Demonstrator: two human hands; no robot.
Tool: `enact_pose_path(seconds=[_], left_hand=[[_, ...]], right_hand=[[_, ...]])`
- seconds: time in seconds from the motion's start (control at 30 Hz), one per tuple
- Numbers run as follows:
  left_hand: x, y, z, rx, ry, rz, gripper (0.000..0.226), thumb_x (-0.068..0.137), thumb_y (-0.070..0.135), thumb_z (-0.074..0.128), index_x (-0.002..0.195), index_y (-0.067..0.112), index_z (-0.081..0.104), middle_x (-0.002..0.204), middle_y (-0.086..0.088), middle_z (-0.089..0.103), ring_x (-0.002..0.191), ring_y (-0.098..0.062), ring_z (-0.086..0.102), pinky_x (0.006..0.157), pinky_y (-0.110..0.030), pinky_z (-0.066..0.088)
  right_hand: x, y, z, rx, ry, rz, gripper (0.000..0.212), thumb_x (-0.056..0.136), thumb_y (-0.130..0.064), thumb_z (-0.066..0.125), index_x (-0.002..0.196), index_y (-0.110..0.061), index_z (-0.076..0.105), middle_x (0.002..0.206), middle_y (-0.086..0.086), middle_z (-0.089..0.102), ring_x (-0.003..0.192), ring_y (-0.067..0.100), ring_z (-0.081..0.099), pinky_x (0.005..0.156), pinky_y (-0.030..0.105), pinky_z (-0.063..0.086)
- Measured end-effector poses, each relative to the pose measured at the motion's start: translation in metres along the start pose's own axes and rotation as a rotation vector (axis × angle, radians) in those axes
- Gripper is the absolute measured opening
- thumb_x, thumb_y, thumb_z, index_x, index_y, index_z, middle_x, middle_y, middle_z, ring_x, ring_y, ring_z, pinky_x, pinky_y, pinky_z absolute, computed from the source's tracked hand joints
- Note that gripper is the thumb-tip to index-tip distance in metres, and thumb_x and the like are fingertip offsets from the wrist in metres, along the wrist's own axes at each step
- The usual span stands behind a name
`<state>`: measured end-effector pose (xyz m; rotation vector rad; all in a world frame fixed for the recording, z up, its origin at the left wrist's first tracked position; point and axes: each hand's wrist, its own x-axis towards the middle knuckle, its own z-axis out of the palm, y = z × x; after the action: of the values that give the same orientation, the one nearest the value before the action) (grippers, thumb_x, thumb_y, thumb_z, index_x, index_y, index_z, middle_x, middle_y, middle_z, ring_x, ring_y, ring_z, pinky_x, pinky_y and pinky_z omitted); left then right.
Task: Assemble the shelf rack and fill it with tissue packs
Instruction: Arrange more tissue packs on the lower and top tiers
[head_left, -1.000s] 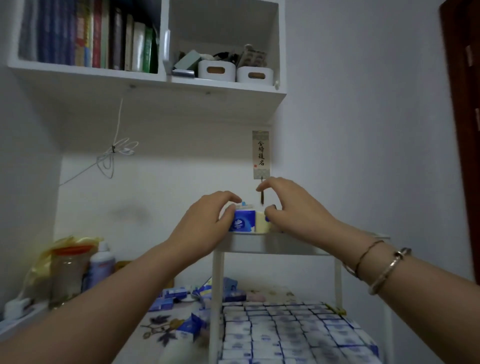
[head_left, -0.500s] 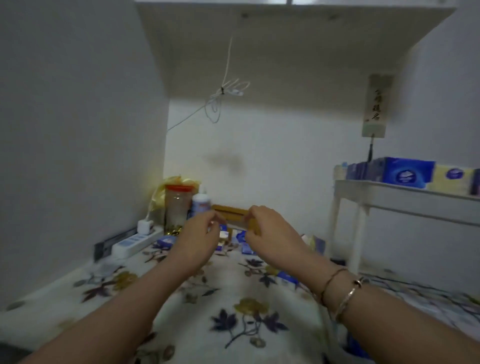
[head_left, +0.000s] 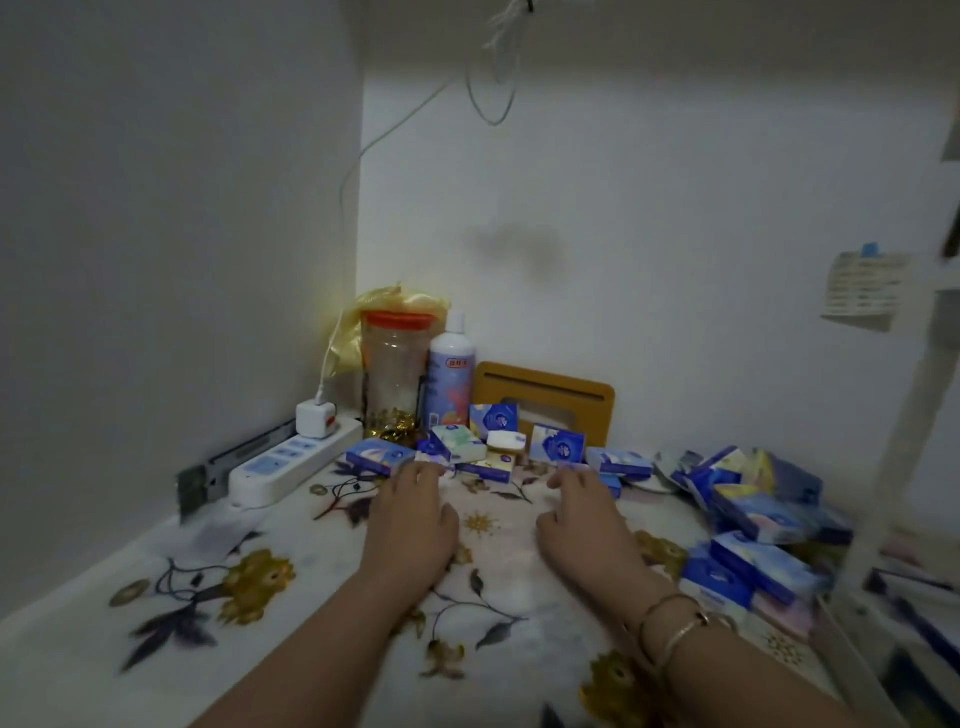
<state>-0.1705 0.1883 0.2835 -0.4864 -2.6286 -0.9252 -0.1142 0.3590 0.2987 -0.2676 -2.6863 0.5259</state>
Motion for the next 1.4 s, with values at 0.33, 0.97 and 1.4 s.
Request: enact_pose_path(seconds=[0.33, 0.97, 1.4], left_hand=[[0.057, -0.02, 0.028, 0.332, -0.201, -0.068, 0.069, 0.092, 0.066, 0.029, 0.151, 0.034, 0.012, 0.161, -0.003, 0.004, 0.148, -0.031, -0.003, 0.115, -0.059, 0.003], [0.046, 0.015, 0.001, -0.626, -0.072, -0.483, 0.038, 0.094, 0.032, 0.052, 0.124, 0.014, 0.039, 0.13, -0.013, 0.045, 0.109, -0.026, 0.05, 0.084, -0.033, 0.042], [0.032, 0.04, -0.016, -1.814, -0.424, -0.625, 0.05, 0.096, 0.043, 0.047, 0.123, 0.003, 0.058, 0.118, -0.019, 0.061, 0.104, -0.027, 0.057, 0.097, -0.04, 0.045]], right_hand=[[0.05, 0.027, 0.033, -0.211, 0.043, 0.145, 0.063, 0.094, -0.042, 0.04, 0.15, -0.026, 0.018, 0.16, 0.01, 0.001, 0.147, 0.033, -0.001, 0.118, 0.045, 0.009], [0.038, 0.03, 0.022, 0.068, 0.118, 0.203, 0.035, 0.082, -0.034, 0.062, 0.108, -0.021, 0.041, 0.121, 0.008, 0.044, 0.109, 0.028, 0.047, 0.091, 0.041, 0.046], [0.032, -0.028, 0.01, 1.096, -0.085, -0.213, 0.016, 0.081, -0.015, 0.055, 0.095, -0.008, 0.052, 0.094, -0.006, 0.062, 0.084, 0.003, 0.062, 0.067, 0.016, 0.049]])
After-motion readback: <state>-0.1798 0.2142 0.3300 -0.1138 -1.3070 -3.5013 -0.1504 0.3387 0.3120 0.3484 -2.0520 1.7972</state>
